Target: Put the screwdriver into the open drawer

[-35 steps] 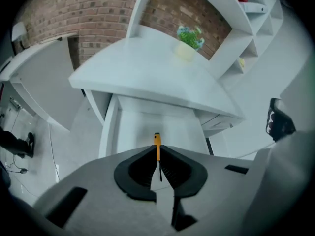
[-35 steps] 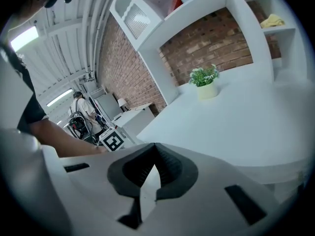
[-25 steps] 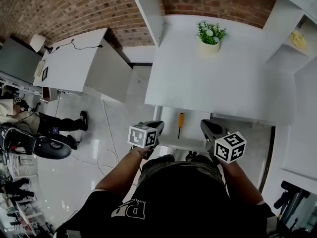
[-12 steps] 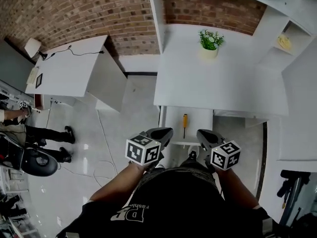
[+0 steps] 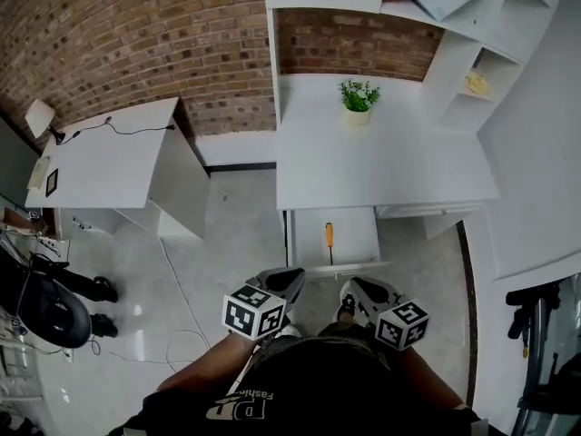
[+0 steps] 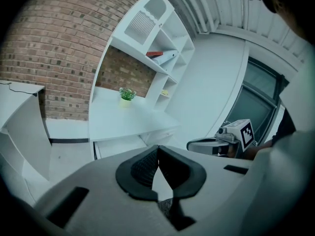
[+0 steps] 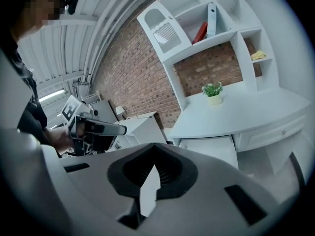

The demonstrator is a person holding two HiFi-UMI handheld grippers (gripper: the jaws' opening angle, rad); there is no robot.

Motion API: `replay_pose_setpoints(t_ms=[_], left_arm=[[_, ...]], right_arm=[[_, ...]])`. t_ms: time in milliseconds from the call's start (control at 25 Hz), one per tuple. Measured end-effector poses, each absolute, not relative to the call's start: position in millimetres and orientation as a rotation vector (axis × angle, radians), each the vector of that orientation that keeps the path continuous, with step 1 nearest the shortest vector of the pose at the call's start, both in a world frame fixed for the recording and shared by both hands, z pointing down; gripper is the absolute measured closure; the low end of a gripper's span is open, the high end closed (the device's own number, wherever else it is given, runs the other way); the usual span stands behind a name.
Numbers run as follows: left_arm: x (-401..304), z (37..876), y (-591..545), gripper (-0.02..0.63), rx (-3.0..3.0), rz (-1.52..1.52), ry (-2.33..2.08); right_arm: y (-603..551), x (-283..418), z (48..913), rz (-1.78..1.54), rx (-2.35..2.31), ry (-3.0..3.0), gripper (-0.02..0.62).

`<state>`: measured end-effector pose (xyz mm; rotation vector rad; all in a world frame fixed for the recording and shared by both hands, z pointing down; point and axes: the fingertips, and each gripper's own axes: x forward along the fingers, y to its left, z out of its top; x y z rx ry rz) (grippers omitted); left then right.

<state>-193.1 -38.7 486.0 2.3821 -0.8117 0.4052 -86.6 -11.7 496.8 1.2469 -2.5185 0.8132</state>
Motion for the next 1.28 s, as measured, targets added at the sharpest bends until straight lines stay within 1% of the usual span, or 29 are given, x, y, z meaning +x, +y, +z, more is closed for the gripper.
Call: replay_pose_setpoints(t_ms=[400,600,840,1280], left_arm=[[-184.6,456.0,-25.8,0.588,2.438,0.379,-0.844],[-165.8,450.4,-23.5,0.588,2.419,0.341,-0.896],[-135.9,440.9,-12.1,0.588,2.458,0.331,-0.926],[-116.4,436.5,5.3,0.588,2.462,0.372,-0.95]], right_arm=[[-7.8,-71.4,455.3,0.688,1.268,-2.538,0.591],[-4.4,-48.6,438.9,0.645,1.224,-2.563,0.591],[4.6,-25.0,443.8,0.677,1.196,-2.59,0.591],[20.0,-5.7,450.7,0.703,1.196,-2.605,0.591]])
